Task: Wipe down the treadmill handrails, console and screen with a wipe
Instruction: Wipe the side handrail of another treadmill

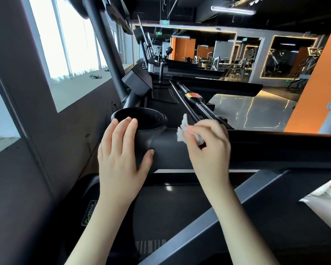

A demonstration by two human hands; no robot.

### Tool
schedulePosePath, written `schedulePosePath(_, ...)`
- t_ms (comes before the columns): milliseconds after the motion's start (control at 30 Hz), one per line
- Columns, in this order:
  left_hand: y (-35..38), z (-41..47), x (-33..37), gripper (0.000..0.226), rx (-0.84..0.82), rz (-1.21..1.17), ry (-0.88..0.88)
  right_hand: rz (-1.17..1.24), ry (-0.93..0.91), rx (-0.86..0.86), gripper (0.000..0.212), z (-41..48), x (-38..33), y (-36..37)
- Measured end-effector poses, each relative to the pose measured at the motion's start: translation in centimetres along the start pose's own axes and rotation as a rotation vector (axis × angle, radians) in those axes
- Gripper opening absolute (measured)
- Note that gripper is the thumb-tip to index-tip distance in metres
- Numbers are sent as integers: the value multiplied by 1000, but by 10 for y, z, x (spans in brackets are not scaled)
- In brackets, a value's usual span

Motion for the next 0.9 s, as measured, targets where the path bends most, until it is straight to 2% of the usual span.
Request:
schedulePosePath(67, 0, 0, 0, 63, -4, 4, -4, -1, -18, 25, 12, -17, -9, 2)
schedulePosePath(200, -1, 1, 0, 63, -10, -1, 1, -46, -144, -46, 14, -43, -20, 8)
schedulePosePath(367, -3, 1, 0, 59, -14, -17, 16, -95, 19, 142, 13, -51, 2, -8)
schedulePosePath(433, -3, 1, 0, 58, -15, -24, 17, -104, 29, 123, 14, -68, -3, 1)
schedulePosePath(533, -4, 2, 0, 55, -12, -31, 19, -76, -57, 19, 20, -82, -10, 13)
schedulePosePath(733, -8, 9, -6, 50, -45, -81, 89, -108, 44, 193, 11, -83, 9, -5)
schedulePosePath(900, -9, 15, -17, 47, -63, -126, 87, -65, -86, 91, 12, -79, -11, 12)
Point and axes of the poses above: each hand's wrist, its own z-axis towards the middle knuckle, its own y-axis out of the palm, x = y × z, the point moved 7 cm from there along z, towards the middle knuckle, and after that the axes turned 9 degrees about z, right-handed, at the moved point
